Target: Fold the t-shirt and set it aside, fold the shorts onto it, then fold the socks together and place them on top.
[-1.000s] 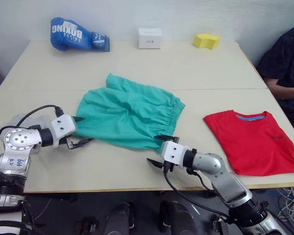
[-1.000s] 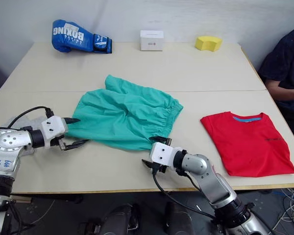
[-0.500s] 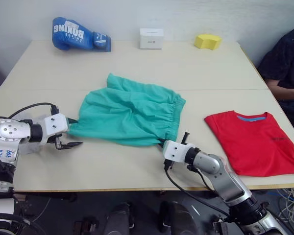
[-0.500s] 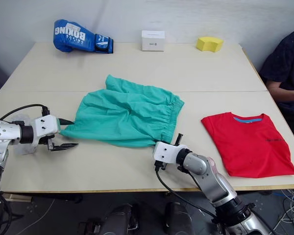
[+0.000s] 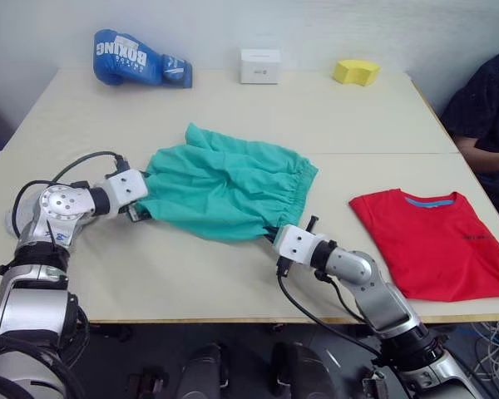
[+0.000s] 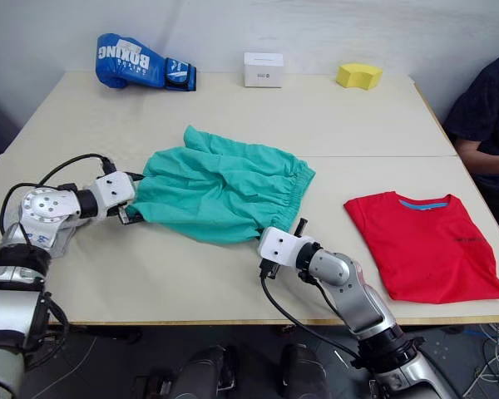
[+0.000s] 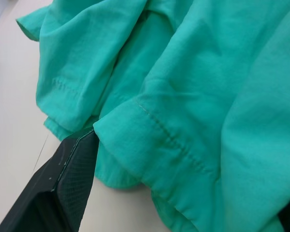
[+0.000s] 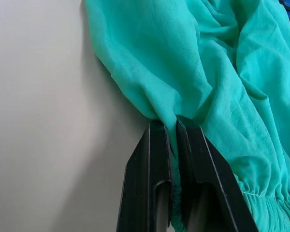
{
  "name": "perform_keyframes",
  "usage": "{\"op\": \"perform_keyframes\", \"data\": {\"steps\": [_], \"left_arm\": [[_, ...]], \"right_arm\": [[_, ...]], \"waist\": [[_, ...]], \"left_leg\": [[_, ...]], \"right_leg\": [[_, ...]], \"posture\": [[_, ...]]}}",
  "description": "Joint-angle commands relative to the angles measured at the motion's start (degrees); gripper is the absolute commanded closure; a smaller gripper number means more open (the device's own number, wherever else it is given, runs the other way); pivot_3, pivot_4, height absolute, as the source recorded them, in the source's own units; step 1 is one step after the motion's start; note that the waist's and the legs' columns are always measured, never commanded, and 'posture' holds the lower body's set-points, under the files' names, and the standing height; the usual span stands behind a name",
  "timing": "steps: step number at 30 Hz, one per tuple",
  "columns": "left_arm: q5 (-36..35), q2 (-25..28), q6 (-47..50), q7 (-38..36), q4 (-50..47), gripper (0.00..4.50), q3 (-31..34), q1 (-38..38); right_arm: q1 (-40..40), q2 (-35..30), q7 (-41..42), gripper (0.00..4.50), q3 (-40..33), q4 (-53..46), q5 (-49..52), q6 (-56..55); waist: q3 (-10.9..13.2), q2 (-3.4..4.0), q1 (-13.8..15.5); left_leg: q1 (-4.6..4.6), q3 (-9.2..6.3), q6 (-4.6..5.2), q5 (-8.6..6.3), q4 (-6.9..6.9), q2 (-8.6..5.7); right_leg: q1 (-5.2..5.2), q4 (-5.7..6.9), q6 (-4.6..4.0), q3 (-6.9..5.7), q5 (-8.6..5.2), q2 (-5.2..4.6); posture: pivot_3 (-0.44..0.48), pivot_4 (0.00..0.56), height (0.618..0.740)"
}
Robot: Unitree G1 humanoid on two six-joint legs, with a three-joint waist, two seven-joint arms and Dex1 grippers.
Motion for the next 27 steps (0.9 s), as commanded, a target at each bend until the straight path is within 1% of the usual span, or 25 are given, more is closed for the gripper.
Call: {"op": "perform_keyframes", "data": {"steps": [1, 5, 6, 10, 12, 15, 17, 19, 22, 24, 27], "left_arm": [[2.1, -2.1, 1.2, -2.4, 2.8, 0.9, -3.0, 1.0], [2.3, -1.9, 1.9, -2.1, 3.4, 2.23, -2.7, 1.1], [1.1, -1.8, 2.4, -4.2, 3.1, 2.55, -2.2, 1.5], [-3.6, -0.7, 6.7, -18.0, -0.2, 3.92, -1.8, 3.4], [-5.3, -0.1, 8.3, -22.3, -3.0, 4.48, -1.5, 4.4], [-8.7, 1.3, 12.1, -27.2, -10.4, 4.48, -0.8, 7.8], [-12.4, 2.7, 16.7, -31.1, -18.2, 4.48, 0.2, 12.2], [-15.7, 5.0, 21.7, -33.0, -27.2, 4.48, 1.5, 18.0], [-20.5, 9.2, 29.7, -34.1, -41.4, 4.48, 4.4, 27.8], [-25.8, 12.5, 38.7, -34.5, -52.5, 4.48, 7.3, 35.2], [-30.5, 17.2, 49.0, -33.6, -65.5, 4.48, 10.6, 44.0]], "right_arm": [[0.1, -0.4, 0.2, 4.5, -1.4, -1.3, 0.8, -0.8], [0.0, -1.1, -0.1, 4.5, -2.5, -0.6, 0.7, -1.5], [-0.1, -1.5, -0.2, 4.5, -2.8, -0.3, 0.7, -1.9], [0.0, -2.8, 0.4, 4.5, -3.6, 1.1, 0.9, -3.8], [0.0, -3.8, 1.2, 4.5, -3.7, 1.6, 1.2, -5.3], [0.2, -5.7, 3.6, 4.5, -4.2, 2.4, 3.3, -9.2], [0.5, -7.3, 6.2, 4.5, -4.6, 3.2, 5.7, -13.1], [1.0, -9.0, 8.2, 4.5, -5.6, 4.8, 7.6, -17.3], [1.5, -11.8, 10.2, 4.5, -7.3, 8.6, 9.3, -24.1], [2.1, -13.6, 12.0, 4.5, -8.5, 12.2, 11.1, -28.4], [2.8, -15.6, 16.6, 4.5, -9.1, 16.0, 15.1, -32.8]], "waist": [[-0.1, 0.05, 0.0], [-0.2, 0.07, 0.0], [-0.2, 0.06, 0.0], [-0.2, 0.06, -0.4], [-0.2, 0.07, -0.5], [-0.2, 0.07, -0.8], [-0.2, 0.07, -1.3], [-0.2, 0.07, -1.8], [-0.2, 0.07, -2.4], [-0.2, 0.08, -2.7], [-0.1, 0.04, -2.8]], "left_leg": [[0.01, 0.0, 0.0, 0.0, 0.0, 0.0], [0.05, 0.0, 0.01, -0.01, 0.02, 0.0], [0.06, 0.0, 0.03, -0.02, 0.02, 0.0], [0.06, 0.0, -0.04, -0.05, 0.0, 0.03], [0.05, 0.05, -0.03, -0.06, -0.03, 0.03], [0.05, 0.11, -0.04, -0.07, -0.06, 0.05], [0.04, 0.14, 0.0, -0.09, -0.05, 0.05], [0.04, 0.15, 0.04, -0.12, -0.06, 0.04], [0.07, 0.15, 0.01, -0.14, -0.07, 0.09], [0.08, 0.14, -0.04, -0.15, -0.11, 0.13], [0.12, 0.09, -0.15, -0.17, -0.11, 0.16]], "right_leg": [[0.01, 0.0, 0.0, 0.0, 0.0, 0.0], [0.05, 0.01, 0.01, -0.02, 0.01, -0.02], [0.05, 0.01, 0.02, -0.01, 0.01, -0.02], [0.03, -0.01, 0.01, -0.01, 0.01, 0.0], [0.0, -0.04, 0.0, -0.02, -0.01, 0.02], [0.01, 0.0, 0.01, -0.04, -0.02, 0.09], [0.03, 0.0, 0.02, -0.02, -0.02, 0.09], [0.05, -0.02, 0.07, 0.01, -0.02, 0.07], [0.08, -0.04, 0.08, 0.14, -0.02, 0.08], [0.06, -0.08, 0.05, 0.34, -0.05, 0.1], [0.05, -0.12, -0.03, 0.4, -0.18, 0.09]], "posture": [[0.0, 0.15, 0.74], [0.0, 0.15, 0.74], [0.0, 0.15, 0.74], [0.0, 0.15, 0.74], [0.0, 0.15, 0.74], [0.0, 0.15, 0.74], [0.0, 0.15, 0.74], [0.0, 0.15, 0.74], [0.0, 0.15, 0.74], [0.0, 0.15, 0.74], [0.0, 0.15, 0.74]]}}
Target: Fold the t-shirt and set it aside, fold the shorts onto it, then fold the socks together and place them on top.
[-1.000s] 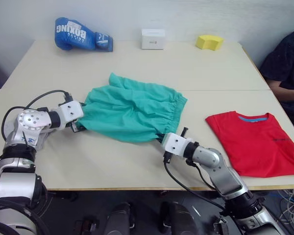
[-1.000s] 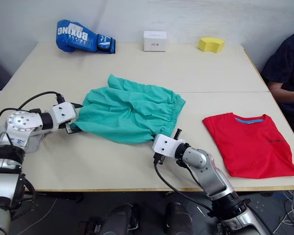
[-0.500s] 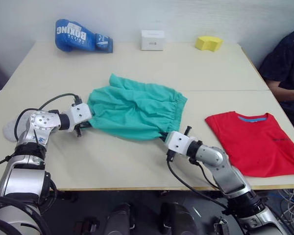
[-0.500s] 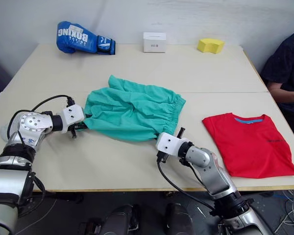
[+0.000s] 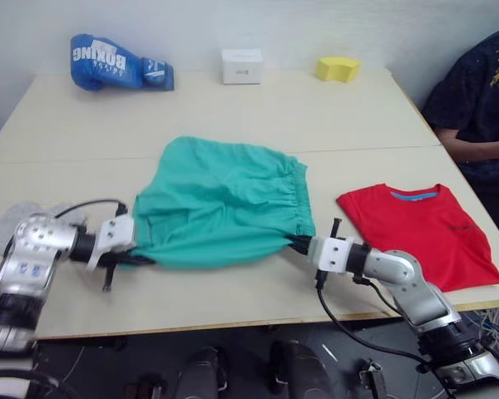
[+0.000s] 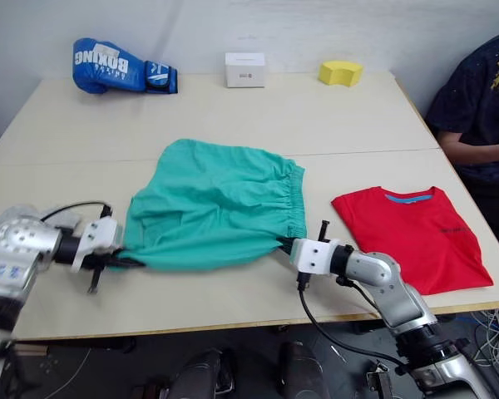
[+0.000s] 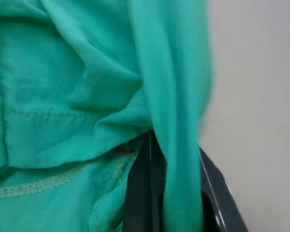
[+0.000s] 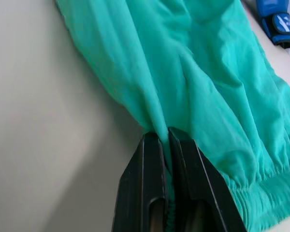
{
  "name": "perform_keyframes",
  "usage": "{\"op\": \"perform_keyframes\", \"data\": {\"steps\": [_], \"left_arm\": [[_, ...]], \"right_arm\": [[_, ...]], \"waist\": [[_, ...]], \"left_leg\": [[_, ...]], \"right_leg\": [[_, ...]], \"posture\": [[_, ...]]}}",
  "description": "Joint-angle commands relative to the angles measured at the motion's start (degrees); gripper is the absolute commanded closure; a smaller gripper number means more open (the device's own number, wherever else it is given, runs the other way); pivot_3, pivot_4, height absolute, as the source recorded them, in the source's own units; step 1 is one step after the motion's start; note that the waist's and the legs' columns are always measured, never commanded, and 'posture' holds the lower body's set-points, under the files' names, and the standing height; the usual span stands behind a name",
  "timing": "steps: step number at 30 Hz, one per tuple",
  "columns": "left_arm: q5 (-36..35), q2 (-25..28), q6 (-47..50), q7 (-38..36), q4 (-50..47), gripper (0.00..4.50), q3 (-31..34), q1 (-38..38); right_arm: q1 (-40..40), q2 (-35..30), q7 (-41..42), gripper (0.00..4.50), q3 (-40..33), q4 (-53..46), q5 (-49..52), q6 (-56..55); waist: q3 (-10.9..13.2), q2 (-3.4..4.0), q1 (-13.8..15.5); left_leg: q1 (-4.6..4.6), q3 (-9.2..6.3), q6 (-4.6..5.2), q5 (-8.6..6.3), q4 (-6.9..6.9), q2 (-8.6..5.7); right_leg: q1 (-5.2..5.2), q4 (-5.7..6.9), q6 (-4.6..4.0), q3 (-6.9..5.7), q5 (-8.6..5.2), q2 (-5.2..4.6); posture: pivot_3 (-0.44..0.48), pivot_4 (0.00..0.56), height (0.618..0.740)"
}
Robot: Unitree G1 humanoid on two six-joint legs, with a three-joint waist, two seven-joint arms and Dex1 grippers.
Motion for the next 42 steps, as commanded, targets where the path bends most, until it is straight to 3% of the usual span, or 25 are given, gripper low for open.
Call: {"op": "perform_keyframes", "data": {"steps": [1, 6, 10, 13, 18, 23, 26, 31, 34, 37, 42], "left_arm": [[-5.2, 5.1, 11.1, 0.1, -12.6, 4.48, 4.4, 6.3], [-12.9, 7.1, 21.9, 2.2, -23.8, 4.48, 9.6, 14.7], [-13.6, 8.6, 26.3, 4.1, -25.8, 4.48, 11.1, 17.2], [-18.4, 10.8, 32.1, 1.6, -27.8, 4.48, 14.0, 20.0], [-26.8, 12.3, 36.5, 1.7, -27.7, 4.48, 20.1, 12.0], [-29.0, 9.1, 36.9, 4.9, -14.7, 4.48, 13.6, -17.3], [-20.9, 6.3, 29.5, 1.3, -4.0, 4.48, 4.6, -34.2], [0.3, -4.5, 4.5, -2.1, 30.8, 4.48, -10.4, -56.4], [6.7, -9.6, -6.3, -3.1, 47.2, 4.48, -13.3, -63.6], [14.2, -12.9, -16.0, 2.8, 59.6, 4.48, -16.1, -66.7], [17.3, -16.2, -18.0, 11.1, 69.0, 4.48, -13.2, -67.4]], "right_arm": [[0.8, -2.2, 4.8, 4.5, -2.8, 3.0, 5.3, -4.2], [4.0, -7.4, 19.0, 4.5, -2.2, -4.8, 20.4, 12.3], [3.9, -9.6, 22.4, 4.5, -2.5, -8.3, 22.9, 18.4], [4.6, -13.0, 24.9, 4.5, -2.6, -13.0, 24.5, 25.7], [3.9, -15.0, 21.6, 4.5, -8.6, -20.8, 30.9, 36.1], [-1.4, -17.4, 18.1, 4.5, -13.8, -22.0, 36.7, 50.8], [-7.4, -16.9, 14.2, 4.5, -16.0, -19.4, 39.2, 58.0], [-20.3, -12.9, 7.9, 4.5, -13.7, -10.6, 36.7, 66.2], [-25.7, -10.0, 6.0, 4.5, -12.3, -6.3, 36.0, 70.8], [-27.8, -9.0, 7.5, 4.5, -5.4, 0.0, 26.7, 64.6], [-32.1, -1.8, 4.0, 4.5, -4.2, 12.1, 20.6, 58.4]], "waist": [[0.0, 0.0, 0.1], [0.2, 0.21, 1.2], [0.2, 0.26, 1.2], [0.3, 0.35, 1.2], [0.3, 0.44, 1.4], [0.5, 0.59, 2.8], [0.4, 0.56, 3.0], [0.4, 0.51, 2.6], [0.4, 0.45, 2.3], [0.5, 0.43, 2.2], [0.5, 0.35, 1.5]], "left_leg": [[0.02, -0.01, -0.04, 0.02, -0.01, 0.0], [0.32, -0.14, -0.41, -0.17, -0.06, 0.06], [0.41, -0.17, -0.27, -0.33, -0.09, 0.11], [0.41, -0.17, -0.35, -0.36, -0.17, 0.13], [0.33, -0.18, -0.66, -0.29, -0.19, 0.16], [0.34, -0.17, -0.49, -0.33, -0.12, 0.14], [0.26, -0.14, -0.63, -0.18, -0.05, 0.11], [-0.17, 0.14, -0.16, 0.06, 0.14, 0.05], [-0.2, 0.39, -0.08, 0.07, 0.21, 0.1], [-0.54, 0.65, -0.05, 0.08, 0.25, 0.18], [-0.92, 0.74, 0.0, 0.09, 0.38, 0.23]], "right_leg": [[0.0, 0.02, -0.03, 0.0, -0.03, 0.0], [0.23, 0.08, -0.24, 0.01, -0.14, -0.03], [0.25, 0.09, -0.35, 0.01, -0.2, -0.04], [0.17, 0.1, -0.44, -0.01, -0.25, -0.03], [0.08, 0.08, -0.5, -0.03, -0.29, -0.02], [0.12, 0.03, -0.55, -0.02, -0.18, -0.01], [0.1, 0.07, -0.46, -0.07, -0.13, 0.01], [-0.25, 0.12, -0.28, -0.35, 0.01, 0.22], [-0.37, 0.14, -0.23, -0.32, 0.04, 0.56], [-0.84, 0.22, -0.18, -0.04, 0.06, 0.71], [-1.13, 0.4, -0.03, 0.01, 0.13, 0.81]], "posture": [[0.0, 0.15, 0.74], [0.0, 0.15, 0.74], [0.0, 0.15, 0.74], [0.0, 0.15, 0.74], [0.0, 0.15, 0.74], [0.0, 0.15, 0.74], [0.0, 0.15, 0.74], [0.0, 0.15, 0.74], [0.0, 0.15, 0.74], [0.0, 0.15, 0.74], [0.0, 0.15, 0.74]]}}
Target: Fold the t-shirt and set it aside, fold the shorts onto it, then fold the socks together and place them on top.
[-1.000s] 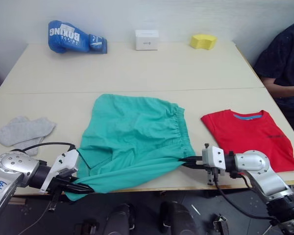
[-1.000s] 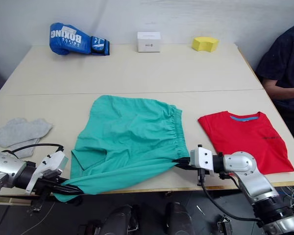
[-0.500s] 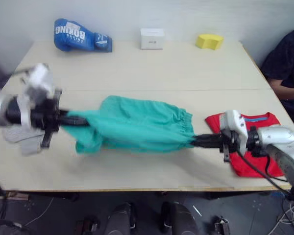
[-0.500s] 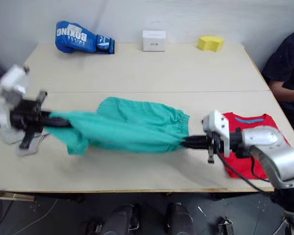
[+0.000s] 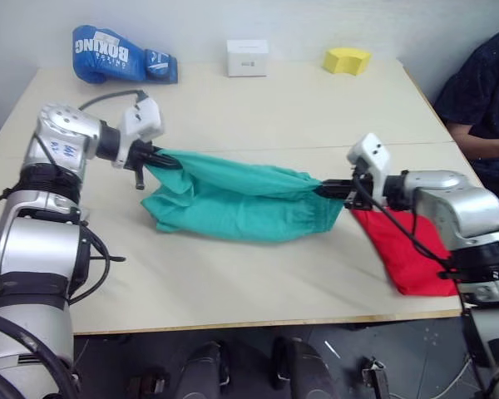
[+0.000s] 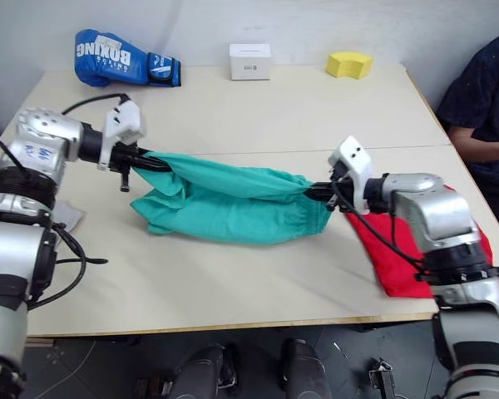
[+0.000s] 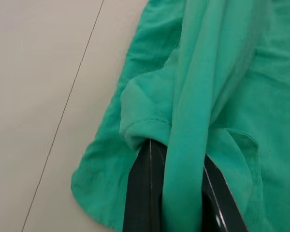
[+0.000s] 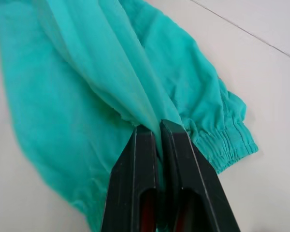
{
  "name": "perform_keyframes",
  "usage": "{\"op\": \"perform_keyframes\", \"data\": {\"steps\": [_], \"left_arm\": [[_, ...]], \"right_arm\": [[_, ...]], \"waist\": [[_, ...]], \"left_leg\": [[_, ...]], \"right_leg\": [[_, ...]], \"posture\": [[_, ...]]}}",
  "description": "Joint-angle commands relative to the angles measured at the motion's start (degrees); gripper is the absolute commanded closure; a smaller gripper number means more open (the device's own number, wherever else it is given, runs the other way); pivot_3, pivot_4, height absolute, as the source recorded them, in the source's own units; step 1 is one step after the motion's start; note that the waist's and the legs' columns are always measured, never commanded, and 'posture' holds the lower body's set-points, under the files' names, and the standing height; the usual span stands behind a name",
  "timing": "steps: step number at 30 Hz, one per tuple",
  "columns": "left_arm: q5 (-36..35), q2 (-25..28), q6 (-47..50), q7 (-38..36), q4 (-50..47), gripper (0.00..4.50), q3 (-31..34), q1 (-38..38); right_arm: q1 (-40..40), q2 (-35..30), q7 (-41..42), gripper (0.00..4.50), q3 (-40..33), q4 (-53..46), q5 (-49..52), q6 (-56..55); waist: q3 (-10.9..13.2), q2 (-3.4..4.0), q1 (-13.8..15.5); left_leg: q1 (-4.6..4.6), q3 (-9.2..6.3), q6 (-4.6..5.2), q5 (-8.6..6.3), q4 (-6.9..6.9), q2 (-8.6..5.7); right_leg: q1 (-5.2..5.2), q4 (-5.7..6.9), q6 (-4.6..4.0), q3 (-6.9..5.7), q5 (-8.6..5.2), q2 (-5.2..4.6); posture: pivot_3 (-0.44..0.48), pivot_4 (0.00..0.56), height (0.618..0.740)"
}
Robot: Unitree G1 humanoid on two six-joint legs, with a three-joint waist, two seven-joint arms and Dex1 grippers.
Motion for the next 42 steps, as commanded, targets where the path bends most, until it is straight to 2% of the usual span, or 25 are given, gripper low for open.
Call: {"op": "perform_keyframes", "data": {"steps": [1, 3, 9, 12, 17, 22, 23, 24, 26, 29, 30, 33, 36, 38, 42], "left_arm": [[2.2, 0.0, -1.5, 5.7, 4.1, 4.48, 2.6, -0.9], [3.8, -0.3, -1.9, 8.3, 5.2, 4.48, 2.6, 0.5], [4.6, -1.2, -0.6, 14.3, 6.4, 4.48, 6.0, 2.5], [5.4, -1.3, -1.6, 19.6, 6.2, 3.86, 7.2, 3.1], [2.7, -0.8, -2.6, 23.2, 5.2, 2.3, 12.5, 4.1], [0.3, 1.0, -4.6, 27.9, 3.1, 0.73, 18.2, 6.4], [-0.3, 1.6, -4.9, 29.8, 2.6, 0.44, 19.4, 6.9], [-1.4, 2.0, -5.1, 31.2, 2.2, 0.08, 21.1, 7.3], [-5.0, 2.7, -6.6, 28.9, 0.5, 0.03, 24.8, 8.2], [-8.5, 3.7, -7.4, 20.9, -2.6, 0.03, 27.5, 10.0], [-9.3, 4.3, -8.6, 15.2, -5.1, 0.03, 27.1, 11.9], [-9.2, 6.1, -12.2, 4.1, -12.5, 0.03, 24.3, 17.3], [-9.7, 6.5, -15.6, -2.2, -22.0, 0.03, 21.7, 24.2], [-10.7, 5.4, -16.4, -3.7, -29.2, 0.03, 20.4, 29.8], [-10.4, 2.5, -17.6, -1.8, -39.1, 0.03, 18.1, 37.7]], "right_arm": [[-3.4, 2.2, -2.8, 4.5, 0.1, 7.3, -5.9, -5.6], [-5.0, 3.6, -3.7, 4.5, 1.0, 11.0, -8.9, -8.3], [-9.2, 8.1, -6.0, 4.5, -1.2, 19.9, -11.0, -12.1], [-10.3, 9.5, -6.0, 3.67, -2.2, 22.5, -11.1, -13.4], [-11.0, 10.6, -11.4, 1.93, -5.5, 25.3, -13.9, -24.8], [-9.8, 10.7, -14.3, 0.16, -12.9, 25.1, -10.2, -26.7], [-9.1, 10.6, -14.6, 0.0, -15.1, 24.4, -8.8, -26.6], [-8.3, 10.3, -14.4, 0.0, -16.5, 23.5, -8.0, -26.5], [-6.0, 9.6, -12.5, 0.0, -17.6, 20.5, -7.4, -28.0], [-1.3, 9.4, -7.3, 0.0, -17.2, 12.8, -5.4, -28.0], [1.6, 9.0, -4.8, 0.0, -15.8, 8.5, -5.6, -29.3], [9.6, 8.4, 0.4, 0.0, -12.9, -3.3, -5.3, -32.3], [16.6, 8.6, 2.7, 0.0, -9.0, -12.9, -7.0, -35.2], [20.6, 9.7, 0.9, 0.0, -5.6, -15.4, -12.0, -40.3], [24.2, 12.0, -7.1, 0.0, -1.9, -14.8, -21.6, -45.6]], "waist": [[0.0, -0.01, -0.4], [0.0, -0.04, -0.7], [0.0, -0.04, -0.9], [0.0, -0.04, -0.8], [0.0, -0.04, -0.9], [0.0, -0.04, -0.9], [0.0, -0.04, -0.9], [0.0, -0.04, -0.9], [0.0, -0.04, -0.9], [0.0, -0.04, -0.9], [0.0, -0.04, -0.9], [0.0, -0.04, -0.9], [0.0, -0.04, -0.9], [0.0, -0.06, -0.9], [0.0, -0.09, -0.7]], "left_leg": [[-0.23, -0.02, 0.02, 0.0, 0.18, 0.01], [-0.55, 0.02, 0.09, 0.02, 0.46, -0.01], [-0.42, 0.19, 0.21, 0.08, 0.56, -0.03], [-0.43, 0.24, 0.21, 0.09, 0.55, -0.03], [-0.44, 0.34, 0.22, 0.08, 0.54, -0.04], [-0.41, 0.36, 0.21, 0.09, 0.54, -0.03], [-0.4, 0.37, 0.21, 0.08, 0.53, -0.04], [-0.4, 0.37, 0.21, 0.09, 0.51, -0.03], [-0.39, 0.37, 0.21, 0.09, 0.51, -0.03], [-0.38, 0.43, 0.21, 0.08, 0.51, -0.03], [-0.37, 0.43, 0.21, 0.08, 0.51, -0.03], [-0.26, 0.54, 0.19, 0.07, 0.43, -0.03], [-0.21, 0.57, 0.17, 0.06, 0.43, -0.02], [-0.2, 0.58, 0.16, 0.06, 0.47, -0.01], [-0.13, 0.58, 0.15, 0.05, 0.52, -0.03]], "right_leg": [[-0.2, 0.14, 0.03, 0.0, 0.02, 0.0], [-0.5, 0.39, 0.14, 0.1, 0.08, -0.02], [-0.51, 0.65, 0.31, 0.42, 0.19, -0.05], [-0.58, 0.69, 0.31, 0.49, 0.19, -0.05], [-0.6, 0.68, 0.32, 0.56, 0.19, -0.06], [-0.61, 0.72, 0.32, 0.6, 0.19, -0.06], [-0.61, 0.72, 0.32, 0.6, 0.19, -0.05], [-0.61, 0.72, 0.32, 0.61, 0.19, -0.04], [-0.61, 0.72, 0.32, 0.61, 0.19, -0.04], [-0.61, 0.71, 0.32, 0.63, 0.19, -0.03], [-0.6, 0.71, 0.32, 0.64, 0.19, -0.02], [-0.6, 0.72, 0.32, 0.73, 0.19, 0.01], [-0.6, 0.74, 0.32, 0.79, 0.19, 0.02], [-0.6, 0.77, 0.32, 0.85, 0.19, 0.01], [-0.58, 0.72, 0.31, 0.95, 0.19, -0.05]], "posture": [[0.0, 0.15, 0.74], [0.0, 0.15, 0.74], [0.0, 0.15, 0.74], [0.0, 0.15, 0.74], [0.0, 0.15, 0.74], [0.0, 0.15, 0.74], [0.0, 0.15, 0.74], [0.0, 0.15, 0.74], [0.0, 0.15, 0.74], [0.0, 0.15, 0.74], [0.0, 0.15, 0.74], [0.0, 0.15, 0.74], [0.0, 0.15, 0.74], [0.0, 0.15, 0.74], [0.0, 0.15, 0.74]]}}
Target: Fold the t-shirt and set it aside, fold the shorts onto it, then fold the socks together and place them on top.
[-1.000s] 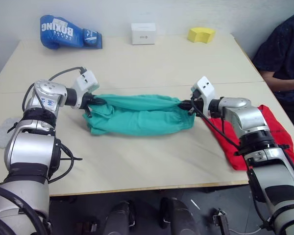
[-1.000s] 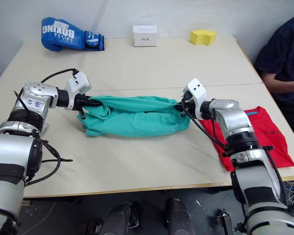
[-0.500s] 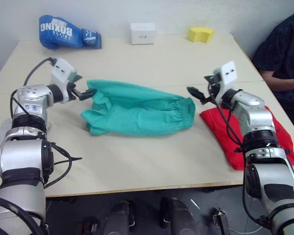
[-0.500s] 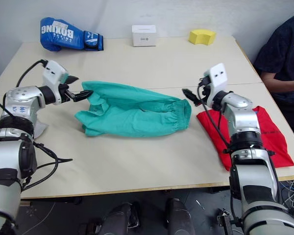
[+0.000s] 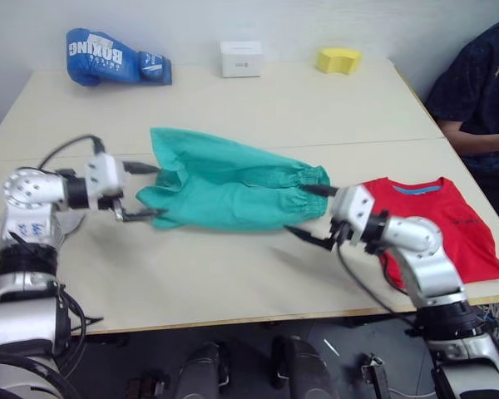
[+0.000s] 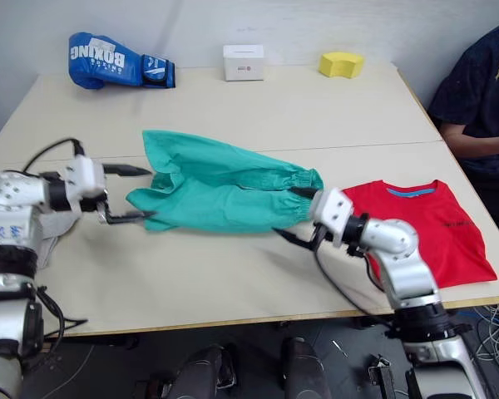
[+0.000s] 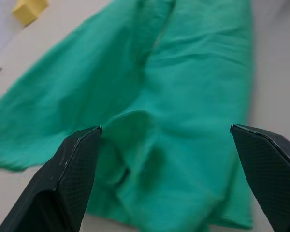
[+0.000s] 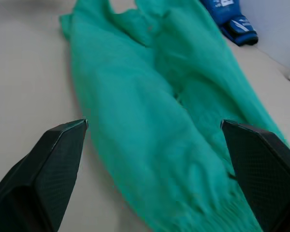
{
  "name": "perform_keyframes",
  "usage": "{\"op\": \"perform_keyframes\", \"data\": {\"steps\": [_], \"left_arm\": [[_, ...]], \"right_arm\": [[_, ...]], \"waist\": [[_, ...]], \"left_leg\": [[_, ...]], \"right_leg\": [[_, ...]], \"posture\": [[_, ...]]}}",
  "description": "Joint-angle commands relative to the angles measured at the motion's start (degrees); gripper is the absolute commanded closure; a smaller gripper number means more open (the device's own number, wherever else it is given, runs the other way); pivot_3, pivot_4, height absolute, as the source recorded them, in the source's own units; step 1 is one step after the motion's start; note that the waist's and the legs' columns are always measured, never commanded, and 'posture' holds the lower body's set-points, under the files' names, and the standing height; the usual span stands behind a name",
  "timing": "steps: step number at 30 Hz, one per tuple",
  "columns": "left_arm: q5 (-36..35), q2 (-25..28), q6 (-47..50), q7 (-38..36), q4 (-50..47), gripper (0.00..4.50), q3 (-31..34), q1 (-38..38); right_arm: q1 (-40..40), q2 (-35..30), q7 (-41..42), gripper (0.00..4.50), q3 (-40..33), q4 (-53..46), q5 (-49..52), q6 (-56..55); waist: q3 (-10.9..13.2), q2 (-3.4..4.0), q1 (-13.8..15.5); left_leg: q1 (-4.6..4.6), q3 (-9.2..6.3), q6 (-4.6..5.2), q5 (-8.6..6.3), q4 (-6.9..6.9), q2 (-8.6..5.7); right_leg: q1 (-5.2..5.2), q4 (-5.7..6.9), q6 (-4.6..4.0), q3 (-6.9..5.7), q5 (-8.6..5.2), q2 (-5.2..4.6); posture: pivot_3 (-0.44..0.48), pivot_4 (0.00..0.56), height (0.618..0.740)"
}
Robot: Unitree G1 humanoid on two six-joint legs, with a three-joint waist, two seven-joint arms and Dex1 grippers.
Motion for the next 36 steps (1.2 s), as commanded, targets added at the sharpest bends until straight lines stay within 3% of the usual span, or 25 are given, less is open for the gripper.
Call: {"op": "perform_keyframes", "data": {"steps": [1, 7, 10, 12, 15, 23, 27, 29, 32, 36], "left_arm": [[0.1, -1.5, -3.8, 2.3, -7.5, 0.03, -1.4, 3.3], [11.2, -3.4, -13.3, 15.6, -1.0, 0.03, -4.8, 0.0], [14.9, -3.2, -15.5, 18.0, 1.8, 0.01, -7.4, -1.6], [16.7, -2.9, -17.2, 18.5, 4.9, 0.0, -9.1, -2.1], [16.5, -2.3, -15.6, 16.7, 4.7, 0.63, -10.8, -1.0], [12.6, -2.5, -9.9, 16.3, -1.4, 3.23, -10.2, 4.4], [16.2, -2.1, -7.3, 21.9, 1.3, 4.48, -10.3, 4.7], [17.5, -1.7, -6.4, 24.5, 3.0, 4.48, -10.2, 5.1], [16.4, 0.0, -1.6, 20.6, 0.4, 4.48, -11.2, 8.1], [10.4, 4.5, 6.9, 11.4, -13.8, 4.48, -11.6, 16.9]], "right_arm": [[1.2, 2.1, -7.0, 0.0, 1.3, -1.1, -6.6, -3.4], [2.5, 3.9, -17.2, 0.0, 5.5, 1.9, -18.8, -8.0], [1.7, 3.7, -19.2, 0.18, 6.2, 4.6, -21.7, -9.4], [0.8, 3.5, -19.4, 0.67, 6.6, 6.6, -22.2, -10.1], [-2.0, 2.7, -19.3, 1.68, 7.4, 10.4, -23.7, -12.4], [-7.9, 1.6, -17.8, 4.49, 7.8, 18.8, -22.9, -16.8], [-9.8, 2.0, -17.3, 4.5, 7.8, 21.2, -22.0, -18.0], [-10.6, 2.2, -16.7, 4.5, 7.8, 21.9, -21.4, -18.6], [-11.2, 2.1, -15.3, 4.5, 8.0, 22.3, -20.3, -20.3], [-11.9, 1.3, -13.3, 4.5, 8.1, 23.7, -18.8, -23.6]], "waist": [[0.0, 0.0, 0.1], [-0.1, -0.17, 0.1], [-0.1, -0.17, 0.1], [-0.1, -0.23, 0.0], [-0.2, -0.25, 0.0], [-0.2, -0.24, 0.0], [-0.2, -0.24, 0.0], [-0.2, -0.24, 0.0], [-0.2, -0.24, -0.1], [-0.5, -0.08, -1.3]], "left_leg": [[-0.01, -0.01, 0.0, 0.0, 0.04, 0.0], [0.0, -0.06, 0.01, 0.01, 0.1, -0.01], [0.02, -0.03, 0.01, 0.01, 0.07, -0.01], [0.03, -0.02, 0.01, 0.01, 0.06, 0.0], [0.04, 0.0, 0.02, 0.01, 0.06, 0.01], [0.08, 0.02, 0.03, 0.02, 0.07, 0.02], [0.09, 0.02, 0.04, 0.03, 0.09, 0.02], [0.17, 0.02, 0.04, 0.03, 0.09, 0.02], [0.7, 0.02, 0.02, 0.01, -0.05, 0.03], [1.0, 0.02, -0.16, -0.24, -0.11, 0.24]], "right_leg": [[0.0, -0.01, 0.0, 0.0, 0.0, -0.01], [0.0, 0.01, -0.02, 0.0, 0.01, -0.05], [0.0, 0.01, -0.03, -0.01, 0.01, -0.04], [0.0, 0.02, -0.03, -0.01, 0.01, 0.0], [0.0, 0.02, -0.03, 0.0, 0.01, 0.03], [0.02, 0.03, -0.04, 0.05, 0.01, 0.01], [0.03, 0.05, -0.03, 0.05, 0.01, 0.01], [0.09, 0.06, -0.04, 0.05, 0.01, 0.01], [0.62, -0.07, -0.06, 0.04, -0.01, 0.01], [0.87, -0.04, -0.22, 0.06, -0.1, -0.05]], "posture": [[0.0, 0.15, 0.74], [0.0, 0.15, 0.74], [0.0, 0.15, 0.74], [0.0, 0.15, 0.74], [0.0, 0.15, 0.74], [0.0, 0.15, 0.74], [0.0, 0.15, 0.74], [0.0, 0.15, 0.74], [0.0, 0.15, 0.74], [0.0, 0.15, 0.74]]}}
